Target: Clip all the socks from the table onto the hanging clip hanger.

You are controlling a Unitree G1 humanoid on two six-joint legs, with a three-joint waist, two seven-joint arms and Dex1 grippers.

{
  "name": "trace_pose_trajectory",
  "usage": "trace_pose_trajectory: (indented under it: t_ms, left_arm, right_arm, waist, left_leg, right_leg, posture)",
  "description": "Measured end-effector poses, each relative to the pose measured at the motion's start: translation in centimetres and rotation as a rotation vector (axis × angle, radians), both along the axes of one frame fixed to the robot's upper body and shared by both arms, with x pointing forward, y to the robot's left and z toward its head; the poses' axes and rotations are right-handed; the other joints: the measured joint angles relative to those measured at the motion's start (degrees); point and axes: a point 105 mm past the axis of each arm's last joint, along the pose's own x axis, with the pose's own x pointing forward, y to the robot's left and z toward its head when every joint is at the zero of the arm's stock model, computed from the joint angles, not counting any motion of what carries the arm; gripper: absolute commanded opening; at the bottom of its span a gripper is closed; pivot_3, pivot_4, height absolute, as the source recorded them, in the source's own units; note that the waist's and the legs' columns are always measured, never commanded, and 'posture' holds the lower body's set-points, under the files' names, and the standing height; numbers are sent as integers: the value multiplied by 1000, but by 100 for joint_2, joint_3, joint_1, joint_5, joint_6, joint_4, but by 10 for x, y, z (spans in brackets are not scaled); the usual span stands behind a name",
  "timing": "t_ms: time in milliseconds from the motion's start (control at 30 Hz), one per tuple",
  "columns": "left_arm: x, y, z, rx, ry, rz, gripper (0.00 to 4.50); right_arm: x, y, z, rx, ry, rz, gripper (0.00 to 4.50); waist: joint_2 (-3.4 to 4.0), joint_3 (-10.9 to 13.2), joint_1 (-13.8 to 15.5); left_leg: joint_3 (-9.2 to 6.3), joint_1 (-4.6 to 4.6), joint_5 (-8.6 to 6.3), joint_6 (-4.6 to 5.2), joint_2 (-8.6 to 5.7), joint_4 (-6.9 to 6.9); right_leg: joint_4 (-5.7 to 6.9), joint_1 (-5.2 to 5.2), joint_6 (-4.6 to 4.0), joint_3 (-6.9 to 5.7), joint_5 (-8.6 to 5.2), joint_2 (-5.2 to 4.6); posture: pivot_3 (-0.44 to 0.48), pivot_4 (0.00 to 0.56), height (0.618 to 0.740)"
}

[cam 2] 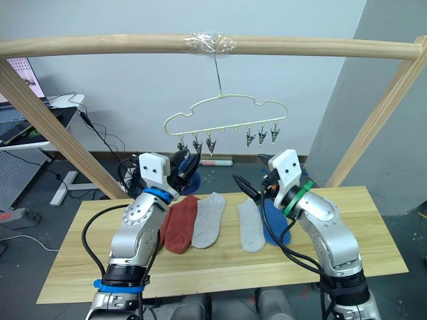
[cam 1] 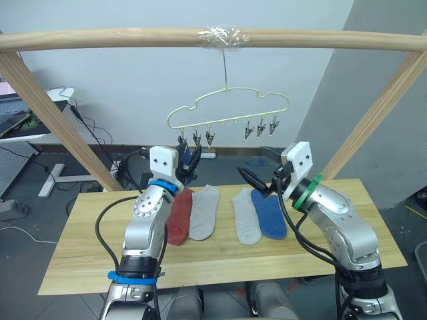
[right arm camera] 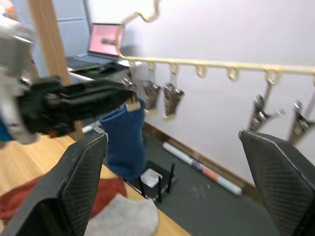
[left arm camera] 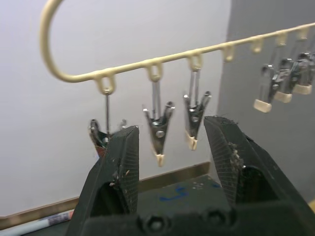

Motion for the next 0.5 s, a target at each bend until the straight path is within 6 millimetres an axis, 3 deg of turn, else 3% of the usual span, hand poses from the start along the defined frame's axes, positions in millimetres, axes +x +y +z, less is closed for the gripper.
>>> trace_pose_trajectory:
  t_ms: [500]
  left_arm:
    - [25, -4, 2, -14, -31, 11, 2290]
  right_arm:
    - [-5, 7, 12, 21, -23, -12, 4500]
  waist:
    - [0, 0, -10]
  left_leg:
    - [-2, -4, 0, 0, 0, -2]
  right_leg:
    - [-4, -2, 2, -2, 0, 0]
  posture:
    - [-116, 119, 740]
